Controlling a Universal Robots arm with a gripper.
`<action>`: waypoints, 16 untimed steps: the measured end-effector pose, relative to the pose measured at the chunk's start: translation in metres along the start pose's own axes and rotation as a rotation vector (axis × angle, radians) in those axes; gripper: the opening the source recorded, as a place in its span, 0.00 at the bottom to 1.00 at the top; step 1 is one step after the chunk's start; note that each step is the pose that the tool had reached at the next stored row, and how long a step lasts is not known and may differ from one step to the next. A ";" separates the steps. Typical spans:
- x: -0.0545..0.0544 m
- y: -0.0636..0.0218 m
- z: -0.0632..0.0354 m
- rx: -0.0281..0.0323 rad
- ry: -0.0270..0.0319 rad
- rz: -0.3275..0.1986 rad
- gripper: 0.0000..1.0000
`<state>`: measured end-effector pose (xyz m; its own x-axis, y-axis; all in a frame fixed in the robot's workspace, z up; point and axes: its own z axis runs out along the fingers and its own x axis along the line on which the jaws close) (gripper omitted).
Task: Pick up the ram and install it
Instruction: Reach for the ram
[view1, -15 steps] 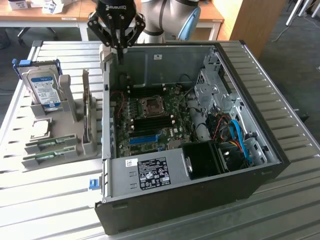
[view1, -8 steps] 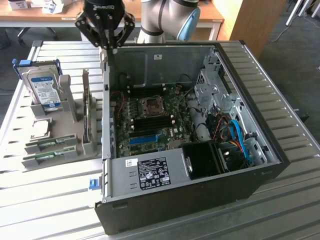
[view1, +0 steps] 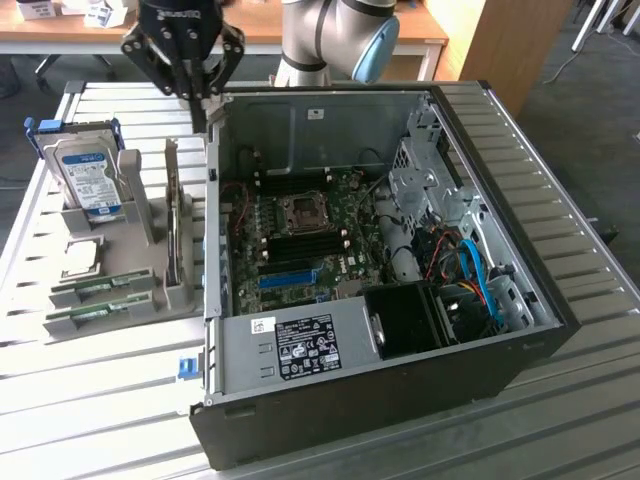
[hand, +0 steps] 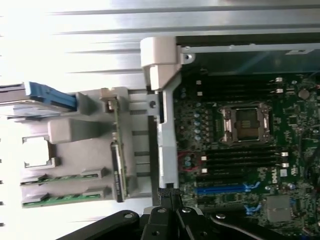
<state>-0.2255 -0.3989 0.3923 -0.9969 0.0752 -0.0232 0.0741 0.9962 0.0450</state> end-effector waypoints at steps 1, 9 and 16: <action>0.004 -0.0003 0.0000 0.0000 0.0000 0.000 0.11; 0.031 -0.0023 -0.0002 0.0000 -0.0001 0.000 0.11; 0.054 -0.0040 -0.0004 0.0000 0.0000 0.000 0.11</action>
<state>-0.2792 -0.3989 0.3912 -0.9969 0.0754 -0.0233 0.0743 0.9962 0.0450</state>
